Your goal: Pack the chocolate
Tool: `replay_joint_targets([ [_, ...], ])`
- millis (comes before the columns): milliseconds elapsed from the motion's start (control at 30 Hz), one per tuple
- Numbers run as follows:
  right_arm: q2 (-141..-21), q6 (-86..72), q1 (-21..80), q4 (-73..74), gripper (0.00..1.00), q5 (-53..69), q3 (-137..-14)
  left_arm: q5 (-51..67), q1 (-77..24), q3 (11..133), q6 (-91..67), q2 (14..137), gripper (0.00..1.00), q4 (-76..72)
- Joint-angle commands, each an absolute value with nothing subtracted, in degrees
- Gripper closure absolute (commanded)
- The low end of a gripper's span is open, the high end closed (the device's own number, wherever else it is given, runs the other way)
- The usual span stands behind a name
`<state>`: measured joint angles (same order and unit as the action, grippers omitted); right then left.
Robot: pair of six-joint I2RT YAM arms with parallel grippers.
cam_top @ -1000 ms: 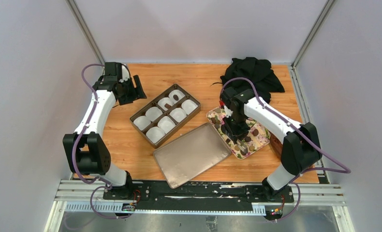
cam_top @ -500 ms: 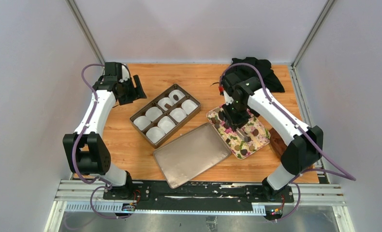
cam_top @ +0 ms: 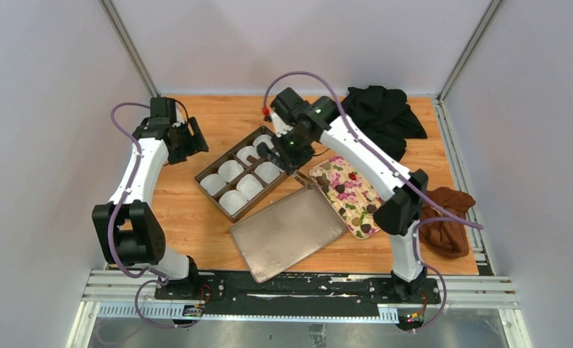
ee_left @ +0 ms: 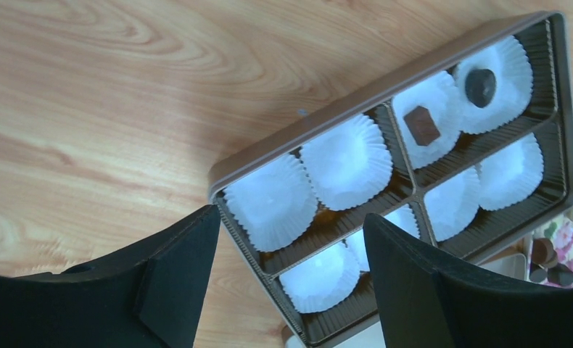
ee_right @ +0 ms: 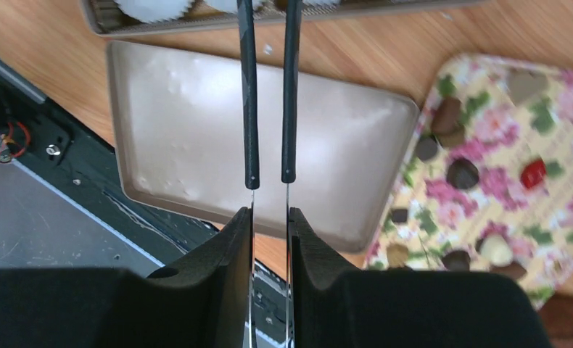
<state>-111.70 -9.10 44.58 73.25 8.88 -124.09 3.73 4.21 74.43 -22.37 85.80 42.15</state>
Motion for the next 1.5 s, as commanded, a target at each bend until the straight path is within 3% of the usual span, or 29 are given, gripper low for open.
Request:
replay_joint_targets([
  [0, -117.98, -7.58, 48.07, 73.21, 1.00, 12.31, -132.42, 1.60, 5.69, 73.11, -22.77, 82.30, 0.22, 43.30],
  [267, -126.59, -8.37, 52.90, 63.40, 0.99, 13.23, -135.07, 1.57, 6.15, 72.93, -23.12, 80.95, 0.22, 43.90],
  [433, -132.80, -6.14, 53.37, 62.43, 0.98, 10.55, -141.02, 1.97, 6.24, 72.86, -23.51, 80.86, 0.22, 43.86],
  [767, -138.15, -6.94, 53.29, 60.26, 0.97, 7.81, -140.51, 0.92, 6.33, 72.28, -22.92, 80.06, 0.22, 43.88],
  [1467, -139.57, -8.41, 53.27, 59.10, 0.64, 7.73, -140.90, 1.31, 6.39, 70.35, -22.63, 79.12, 0.22, 43.50],
])
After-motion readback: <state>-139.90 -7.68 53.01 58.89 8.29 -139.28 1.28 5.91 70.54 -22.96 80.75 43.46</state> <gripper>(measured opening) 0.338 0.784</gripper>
